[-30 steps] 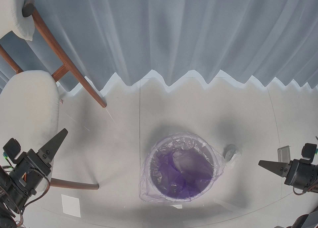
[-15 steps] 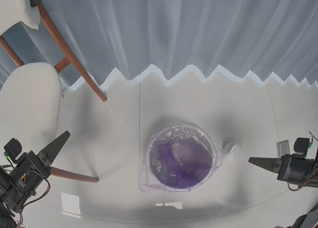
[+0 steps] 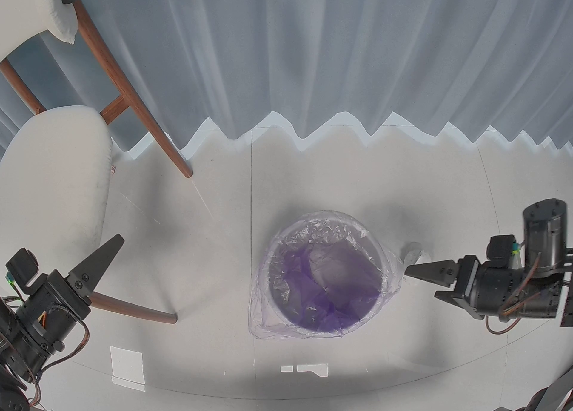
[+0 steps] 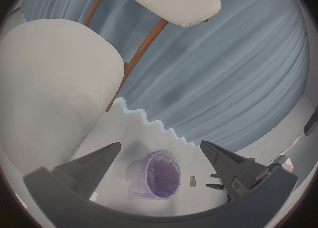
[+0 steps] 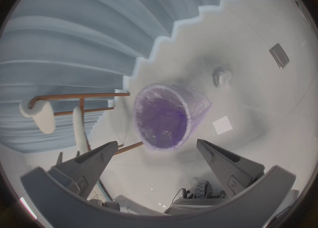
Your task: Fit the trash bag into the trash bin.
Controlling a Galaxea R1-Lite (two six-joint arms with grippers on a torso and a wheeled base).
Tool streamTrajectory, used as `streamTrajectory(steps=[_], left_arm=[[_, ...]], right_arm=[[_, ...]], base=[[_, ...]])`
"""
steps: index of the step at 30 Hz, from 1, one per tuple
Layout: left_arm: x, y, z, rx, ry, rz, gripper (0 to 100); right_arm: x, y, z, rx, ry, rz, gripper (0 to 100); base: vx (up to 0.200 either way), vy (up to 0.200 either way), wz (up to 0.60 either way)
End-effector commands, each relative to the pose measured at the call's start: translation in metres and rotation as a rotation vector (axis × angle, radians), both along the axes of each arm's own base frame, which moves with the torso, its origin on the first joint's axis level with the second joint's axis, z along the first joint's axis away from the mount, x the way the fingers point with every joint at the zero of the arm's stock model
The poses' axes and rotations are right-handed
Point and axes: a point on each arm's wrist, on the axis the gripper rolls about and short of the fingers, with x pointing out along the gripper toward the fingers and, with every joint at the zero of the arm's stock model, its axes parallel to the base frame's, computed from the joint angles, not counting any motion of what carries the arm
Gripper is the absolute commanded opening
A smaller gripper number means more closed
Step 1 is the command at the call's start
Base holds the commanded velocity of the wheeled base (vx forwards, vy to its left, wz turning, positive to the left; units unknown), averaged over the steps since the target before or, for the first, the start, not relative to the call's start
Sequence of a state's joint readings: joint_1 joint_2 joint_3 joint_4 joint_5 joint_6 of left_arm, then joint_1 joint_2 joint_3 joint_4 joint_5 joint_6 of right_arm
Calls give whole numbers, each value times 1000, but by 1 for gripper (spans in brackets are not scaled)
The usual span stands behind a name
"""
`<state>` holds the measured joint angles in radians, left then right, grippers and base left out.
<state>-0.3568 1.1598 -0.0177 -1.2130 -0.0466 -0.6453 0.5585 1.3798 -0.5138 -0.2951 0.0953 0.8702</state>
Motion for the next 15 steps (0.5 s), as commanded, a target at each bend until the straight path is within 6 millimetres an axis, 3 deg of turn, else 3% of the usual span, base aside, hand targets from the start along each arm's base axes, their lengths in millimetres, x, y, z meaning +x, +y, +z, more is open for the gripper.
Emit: streamTrajectory(steps=[1, 8, 15], left_arm=[[-1, 4, -4, 4, 13, 28, 100], [-2, 10, -8, 11, 53, 96, 100], [-4, 14, -9, 21, 69, 120, 100]], right_arm=[[43, 35, -53, -115, 201, -95, 100], [67, 69, -76, -102, 285, -152, 100], [86, 82, -100, -158, 302, -191, 100]], base=[[0, 0, 0], [0, 0, 0], [0, 0, 0]])
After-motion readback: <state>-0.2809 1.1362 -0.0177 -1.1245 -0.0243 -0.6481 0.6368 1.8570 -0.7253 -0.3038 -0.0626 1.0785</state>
